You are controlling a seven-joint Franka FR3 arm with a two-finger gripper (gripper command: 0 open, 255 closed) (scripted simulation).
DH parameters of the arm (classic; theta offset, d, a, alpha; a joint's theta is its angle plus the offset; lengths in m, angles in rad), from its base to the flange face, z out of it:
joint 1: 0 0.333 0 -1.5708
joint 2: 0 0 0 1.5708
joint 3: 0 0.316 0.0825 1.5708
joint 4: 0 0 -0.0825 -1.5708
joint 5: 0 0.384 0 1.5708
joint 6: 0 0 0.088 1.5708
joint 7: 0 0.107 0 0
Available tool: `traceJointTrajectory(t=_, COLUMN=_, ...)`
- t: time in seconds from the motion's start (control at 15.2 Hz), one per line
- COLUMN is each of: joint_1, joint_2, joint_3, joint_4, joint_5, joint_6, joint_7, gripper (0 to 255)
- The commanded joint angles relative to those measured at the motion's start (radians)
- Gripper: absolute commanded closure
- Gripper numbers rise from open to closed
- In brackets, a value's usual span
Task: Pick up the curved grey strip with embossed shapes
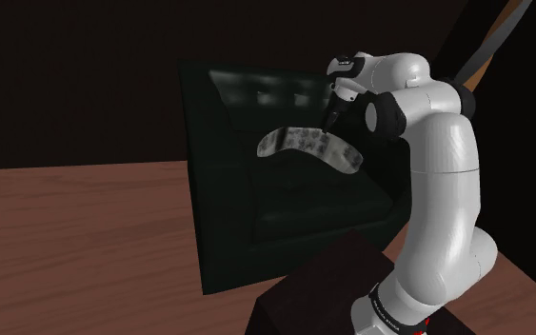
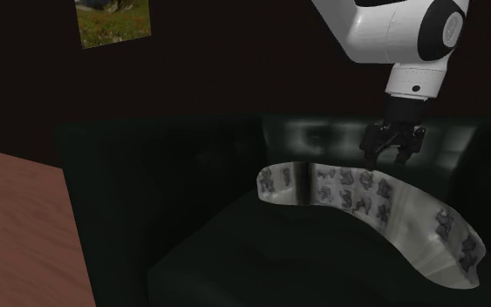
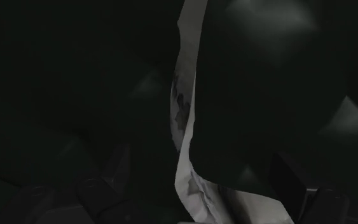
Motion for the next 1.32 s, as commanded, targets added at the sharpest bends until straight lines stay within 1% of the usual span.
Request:
traceJointTrajectory(t=0.0, joint_1=-0.015, joint_2=0.030, joint_3=0.010, joint_4=0.019, joint_5=0.012, joint_6=0.007, joint_7=-0.013, gripper=0)
traceJointTrajectory(t=0.33, joint_1=-0.012, joint_2=0.049, joint_3=0.018, joint_4=-0.019, joint_5=0.026, joint_6=0.060, joint_7=-0.029, gripper=0)
traceJointTrajectory(t=0.46, joint_1=-0.012, joint_2=0.052, joint_3=0.019, joint_4=-0.023, joint_5=0.028, joint_6=0.066, joint_7=-0.031, gripper=0)
traceJointTrajectory(t=0.53, joint_1=-0.012, joint_2=0.053, joint_3=0.019, joint_4=-0.023, joint_5=0.028, joint_6=0.066, joint_7=-0.032, gripper=255)
traceJointTrajectory(t=1.12, joint_1=-0.012, joint_2=0.052, joint_3=0.019, joint_4=-0.023, joint_5=0.028, joint_6=0.066, joint_7=-0.031, gripper=255)
traceJointTrajectory(t=1.25, joint_1=-0.012, joint_2=0.043, joint_3=0.015, joint_4=-0.009, joint_5=0.022, joint_6=0.045, joint_7=-0.025, gripper=255)
